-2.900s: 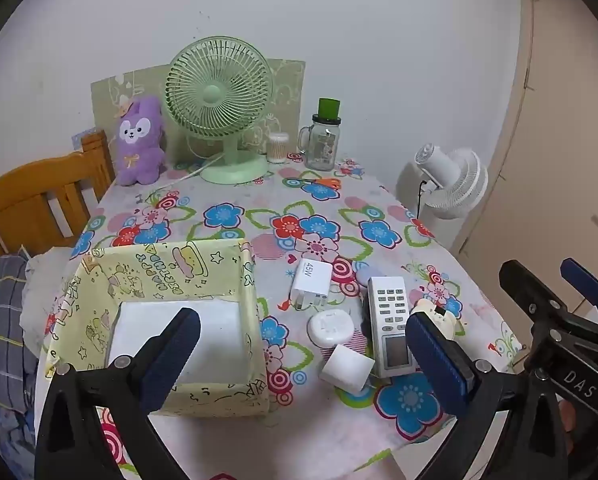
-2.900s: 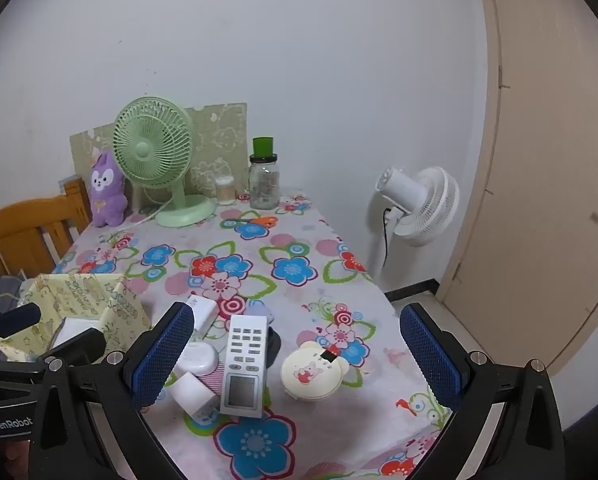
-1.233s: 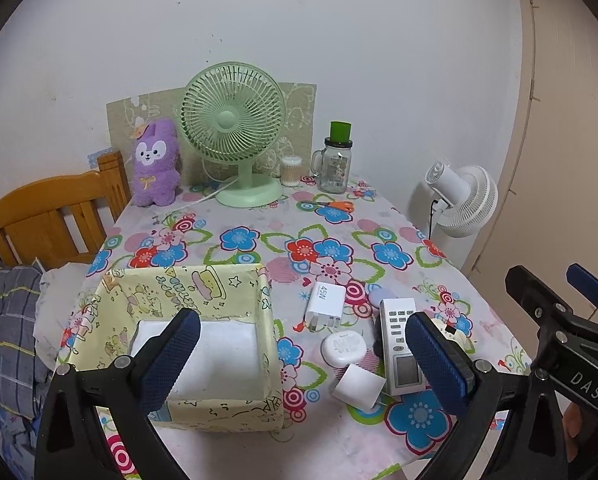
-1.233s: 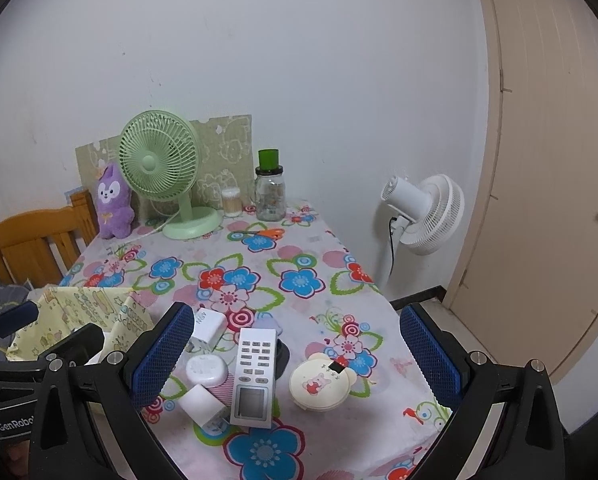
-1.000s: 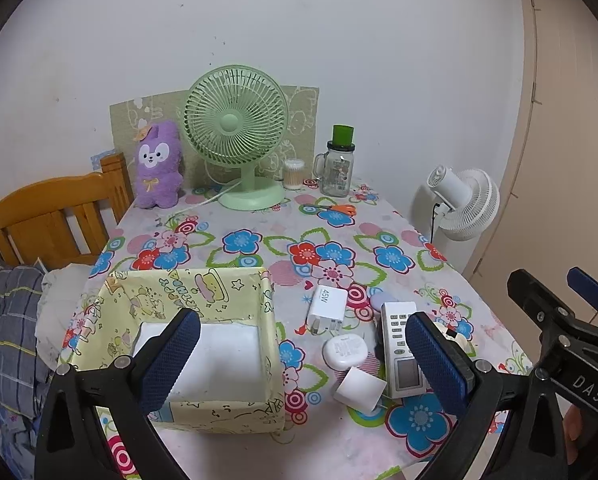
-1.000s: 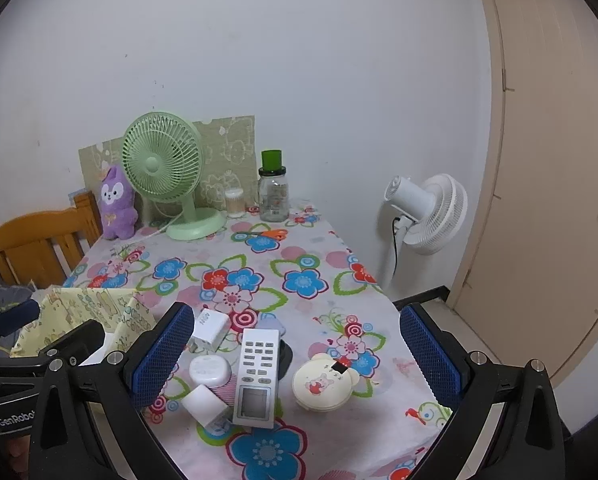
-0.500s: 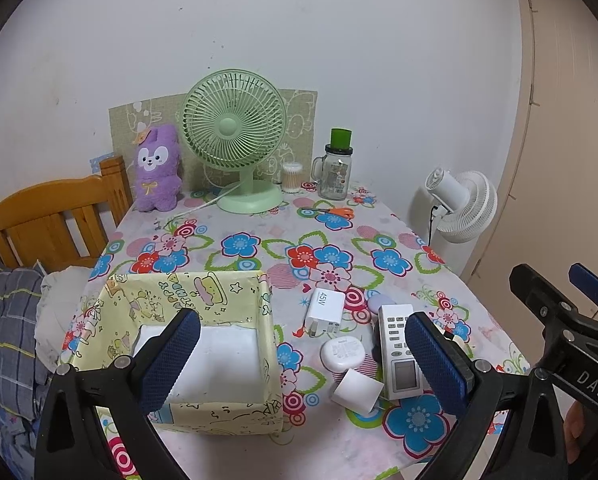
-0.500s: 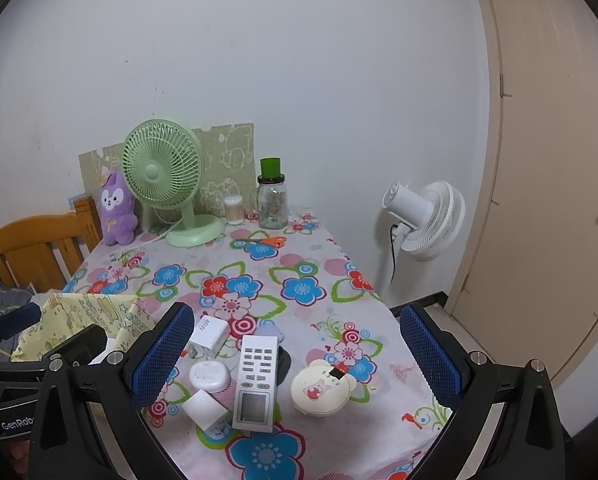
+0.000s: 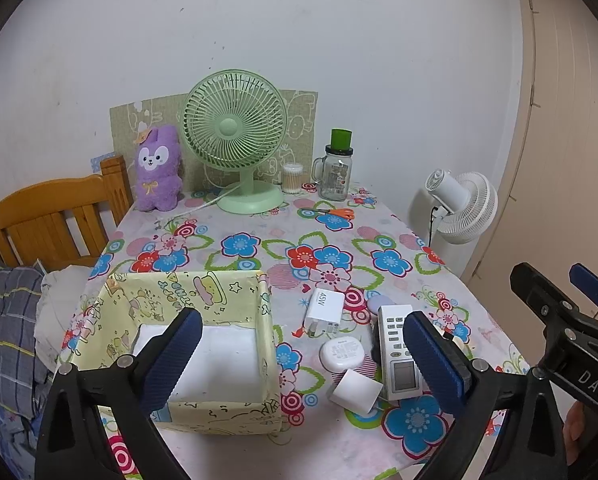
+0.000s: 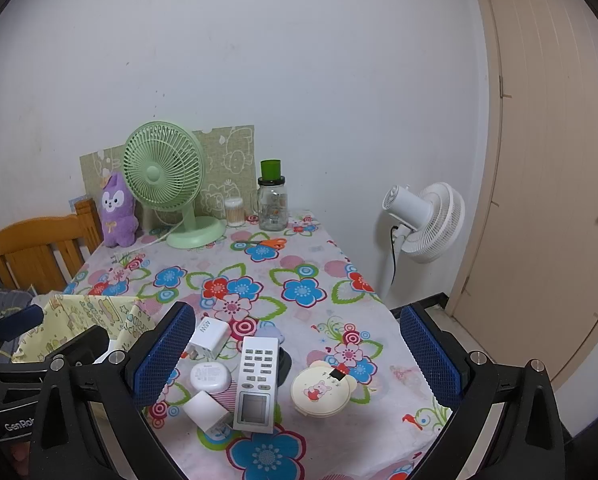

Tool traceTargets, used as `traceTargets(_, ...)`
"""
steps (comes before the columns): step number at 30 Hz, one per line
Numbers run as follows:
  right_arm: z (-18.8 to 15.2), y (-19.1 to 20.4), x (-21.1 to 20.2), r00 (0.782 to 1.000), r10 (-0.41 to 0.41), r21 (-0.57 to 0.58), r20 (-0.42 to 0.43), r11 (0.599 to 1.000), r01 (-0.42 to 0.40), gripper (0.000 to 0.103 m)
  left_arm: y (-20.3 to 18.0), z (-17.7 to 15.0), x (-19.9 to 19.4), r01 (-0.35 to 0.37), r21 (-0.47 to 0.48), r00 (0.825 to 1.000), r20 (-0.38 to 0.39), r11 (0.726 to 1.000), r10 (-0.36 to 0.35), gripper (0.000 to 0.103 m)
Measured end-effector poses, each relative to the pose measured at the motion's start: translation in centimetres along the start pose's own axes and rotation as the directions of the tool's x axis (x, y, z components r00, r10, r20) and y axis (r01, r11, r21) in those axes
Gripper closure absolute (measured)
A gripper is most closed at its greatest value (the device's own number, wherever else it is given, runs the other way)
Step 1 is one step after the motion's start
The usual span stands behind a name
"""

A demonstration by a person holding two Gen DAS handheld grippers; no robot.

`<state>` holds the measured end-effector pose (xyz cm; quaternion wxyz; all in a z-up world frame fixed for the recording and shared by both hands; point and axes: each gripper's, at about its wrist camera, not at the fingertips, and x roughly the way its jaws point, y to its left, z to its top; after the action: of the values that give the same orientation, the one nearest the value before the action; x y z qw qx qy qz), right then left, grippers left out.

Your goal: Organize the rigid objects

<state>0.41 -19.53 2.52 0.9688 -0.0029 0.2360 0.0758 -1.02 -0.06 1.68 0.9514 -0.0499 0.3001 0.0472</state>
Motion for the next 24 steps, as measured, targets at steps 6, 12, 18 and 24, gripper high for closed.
traceTargets(6,0.0,0.0,-0.1,1.0,0.0,0.003,0.0,1.0,0.0,0.0,-0.3,-0.2,0.2,-0.006,0.006,1.0,-0.002,1.0,0.006,0.003)
traceTargets(12,0.0,-0.1,0.3,1.0,0.009,0.0,-0.007,1.0,-0.009,0.0,-0.8,-0.4,0.8,-0.007,0.02,1.0,-0.01,1.0,0.007,0.005)
traceTargets(18,-0.2,-0.3,1.2,1.0,0.011,0.004,-0.022,1.0,-0.011,0.003,-1.2,-0.5,1.7,-0.008,0.028,1.0,-0.018,1.0,0.008,0.008)
traceTargets(24,-0.5,-0.6,2.4,0.999,0.01,0.006,-0.042,1.0,-0.01,0.004,-1.8,-0.6,2.7,-0.006,0.033,0.999,-0.031,0.999,0.007,0.011)
